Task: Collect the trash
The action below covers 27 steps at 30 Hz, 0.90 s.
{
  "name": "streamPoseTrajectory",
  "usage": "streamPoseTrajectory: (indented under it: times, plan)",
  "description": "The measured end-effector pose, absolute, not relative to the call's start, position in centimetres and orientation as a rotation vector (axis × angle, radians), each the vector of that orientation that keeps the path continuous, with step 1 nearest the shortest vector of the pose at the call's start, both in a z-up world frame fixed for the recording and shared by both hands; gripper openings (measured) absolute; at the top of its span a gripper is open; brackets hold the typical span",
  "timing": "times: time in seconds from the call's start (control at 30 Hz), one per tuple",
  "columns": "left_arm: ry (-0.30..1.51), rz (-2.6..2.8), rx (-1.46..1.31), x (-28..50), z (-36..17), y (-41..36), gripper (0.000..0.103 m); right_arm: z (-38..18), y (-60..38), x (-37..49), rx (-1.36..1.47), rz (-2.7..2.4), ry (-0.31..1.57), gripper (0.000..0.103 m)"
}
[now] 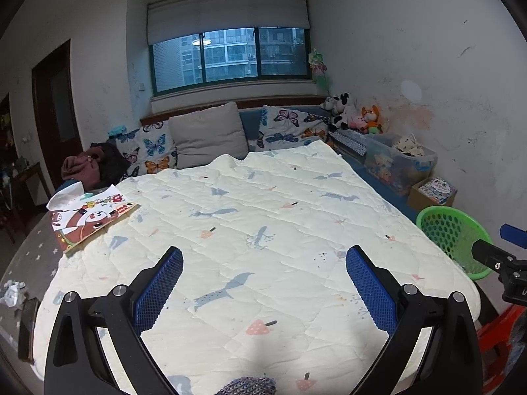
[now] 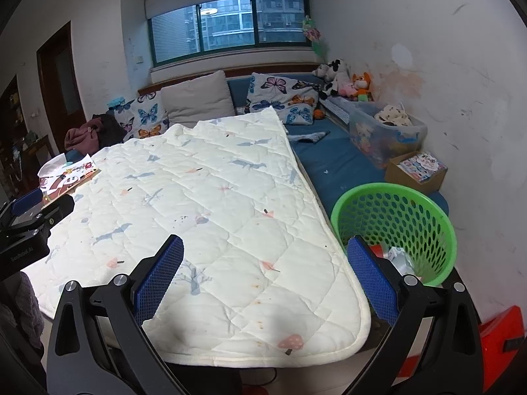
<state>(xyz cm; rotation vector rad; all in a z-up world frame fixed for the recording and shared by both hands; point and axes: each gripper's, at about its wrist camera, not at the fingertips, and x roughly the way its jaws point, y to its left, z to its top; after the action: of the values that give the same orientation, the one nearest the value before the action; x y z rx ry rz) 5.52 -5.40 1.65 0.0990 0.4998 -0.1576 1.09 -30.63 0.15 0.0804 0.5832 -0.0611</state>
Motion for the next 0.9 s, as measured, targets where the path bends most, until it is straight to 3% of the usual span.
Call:
streamPoseTrajectory:
  times: [0.9]
  plan:
    - [0.500, -0.099, 0.078, 4.3, 1.8, -4.2, 0.096, 0.5, -29.6, 1.0, 0.066, -0.036, 0.569, 0.099]
